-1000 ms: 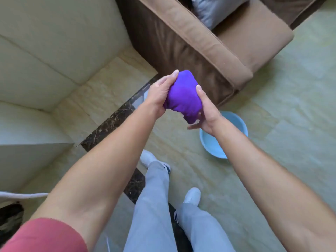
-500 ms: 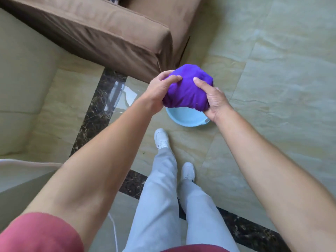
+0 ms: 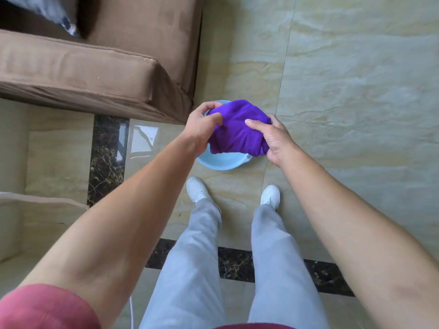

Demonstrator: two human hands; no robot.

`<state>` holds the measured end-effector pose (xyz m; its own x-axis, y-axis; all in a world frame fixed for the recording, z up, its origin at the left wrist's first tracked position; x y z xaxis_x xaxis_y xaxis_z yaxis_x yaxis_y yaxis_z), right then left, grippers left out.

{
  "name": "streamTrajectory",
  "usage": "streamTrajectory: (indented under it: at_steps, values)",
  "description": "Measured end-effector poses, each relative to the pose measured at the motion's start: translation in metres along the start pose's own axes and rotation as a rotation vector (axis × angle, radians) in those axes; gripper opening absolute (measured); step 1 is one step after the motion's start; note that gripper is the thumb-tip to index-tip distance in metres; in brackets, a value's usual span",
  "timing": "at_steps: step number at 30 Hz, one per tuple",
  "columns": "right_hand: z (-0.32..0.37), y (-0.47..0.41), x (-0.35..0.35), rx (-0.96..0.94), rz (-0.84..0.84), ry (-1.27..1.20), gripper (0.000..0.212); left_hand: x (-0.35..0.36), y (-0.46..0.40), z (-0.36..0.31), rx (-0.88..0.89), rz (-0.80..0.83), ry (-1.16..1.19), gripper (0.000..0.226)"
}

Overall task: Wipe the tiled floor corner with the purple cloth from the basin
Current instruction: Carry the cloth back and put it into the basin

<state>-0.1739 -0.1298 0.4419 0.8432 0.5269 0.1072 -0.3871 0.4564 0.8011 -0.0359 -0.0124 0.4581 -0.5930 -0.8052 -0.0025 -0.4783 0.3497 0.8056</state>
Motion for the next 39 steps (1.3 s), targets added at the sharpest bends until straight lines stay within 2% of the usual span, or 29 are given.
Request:
streamTrajectory:
  at_steps: [5, 11, 16, 19, 24, 26, 30, 33, 39]
  values:
    - [0.012, -0.029, -0.013, -0.02, 0.009, 0.054, 0.034, 0.02, -0.014, 0.002, 0.049, -0.061, 0.042, 0.045]
    - [-0.009, -0.059, -0.019, -0.069, 0.091, 0.219, 0.031, 0.019, -0.035, 0.038, 0.095, -0.154, 0.113, 0.051]
    - [-0.056, -0.114, -0.019, -0.15, 0.094, 0.255, 0.025, 0.007, -0.092, 0.091, 0.116, -0.186, 0.11, 0.048]
    - [-0.09, -0.159, -0.025, -0.2, 0.033, 0.345, 0.025, 0.003, -0.138, 0.13, 0.109, -0.192, 0.078, 0.049]
    - [-0.147, -0.237, -0.037, -0.266, -0.023, 0.582, 0.06, 0.007, -0.215, 0.196, 0.133, -0.231, -0.055, 0.061]
    - [-0.171, -0.269, -0.039, -0.304, -0.008, 0.707, 0.067, 0.007, -0.251, 0.222, 0.136, -0.257, -0.1, 0.068]
    - [-0.209, -0.321, -0.033, -0.302, 0.034, 0.879, 0.048, 0.002, -0.296, 0.264, 0.177, -0.363, -0.244, 0.052]
    - [-0.232, -0.353, -0.031, -0.269, 0.076, 0.955, 0.046, -0.004, -0.323, 0.291, 0.176, -0.409, -0.313, 0.04]
    - [-0.259, -0.39, -0.024, -0.22, 0.078, 0.985, 0.05, -0.013, -0.361, 0.318, 0.075, -0.372, -0.323, 0.05]
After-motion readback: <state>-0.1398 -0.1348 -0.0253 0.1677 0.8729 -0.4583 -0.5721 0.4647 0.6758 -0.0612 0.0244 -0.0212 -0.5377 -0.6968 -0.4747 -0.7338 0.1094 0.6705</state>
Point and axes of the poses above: each hand's wrist, its own y-axis away from the middle knuckle, its own x-axis out of the palm, z = x × y, the point moved 2 cm from there along -y, towards the middle knuckle, and after that the axes turned 1 degree about -x, right-handed, at the moved point
